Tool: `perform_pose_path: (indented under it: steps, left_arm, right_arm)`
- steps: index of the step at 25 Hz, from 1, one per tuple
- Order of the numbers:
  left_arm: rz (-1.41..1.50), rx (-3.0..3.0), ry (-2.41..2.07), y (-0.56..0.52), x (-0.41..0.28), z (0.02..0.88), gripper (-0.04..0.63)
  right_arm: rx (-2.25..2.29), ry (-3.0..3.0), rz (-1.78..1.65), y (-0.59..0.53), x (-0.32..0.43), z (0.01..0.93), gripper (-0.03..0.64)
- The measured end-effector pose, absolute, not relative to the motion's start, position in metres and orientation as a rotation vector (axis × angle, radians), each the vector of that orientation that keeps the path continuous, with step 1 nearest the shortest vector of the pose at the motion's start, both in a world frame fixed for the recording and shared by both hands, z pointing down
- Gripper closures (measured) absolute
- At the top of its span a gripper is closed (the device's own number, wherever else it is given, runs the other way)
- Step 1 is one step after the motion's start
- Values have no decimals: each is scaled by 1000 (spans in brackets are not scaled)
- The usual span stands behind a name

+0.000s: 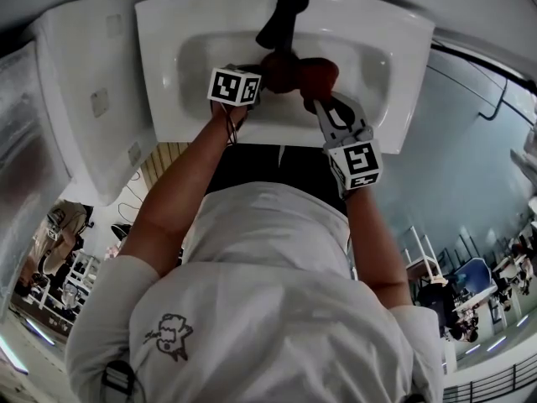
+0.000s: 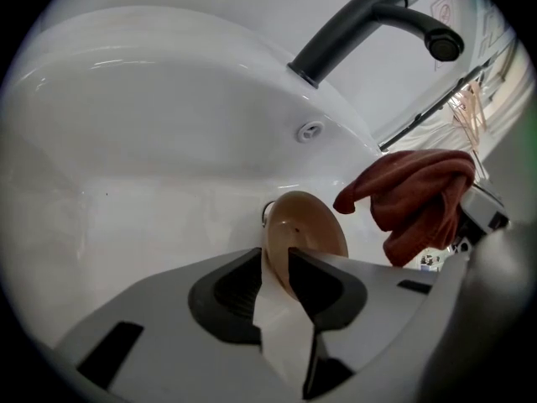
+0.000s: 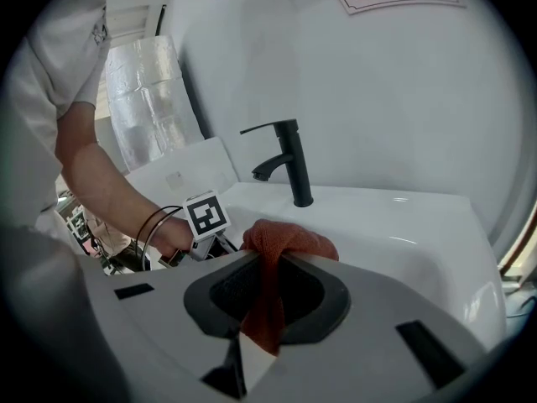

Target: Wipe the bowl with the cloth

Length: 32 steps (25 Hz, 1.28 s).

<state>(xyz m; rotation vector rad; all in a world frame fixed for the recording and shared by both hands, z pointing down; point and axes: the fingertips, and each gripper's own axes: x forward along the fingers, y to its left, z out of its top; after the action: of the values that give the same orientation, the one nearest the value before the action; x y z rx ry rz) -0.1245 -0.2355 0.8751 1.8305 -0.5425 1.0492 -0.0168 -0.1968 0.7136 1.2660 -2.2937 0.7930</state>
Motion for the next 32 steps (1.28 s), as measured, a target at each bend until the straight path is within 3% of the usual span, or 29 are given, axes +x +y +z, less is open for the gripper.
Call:
perform_pose_path:
  steps: [9,25,32]
  left_arm:
    - [1072,1823,-533,-232,-122,878,572]
    - [976,2045,-725,-253,-94,766,575]
    - [904,2154,-859,-265,-70,697,575]
  right_arm:
    - [1260,-2299,785,-196,-18,709,557]
    - [1017,-2464,637,-167,-50,633,557]
    - [937,-2449,466,-167,-25,604,557]
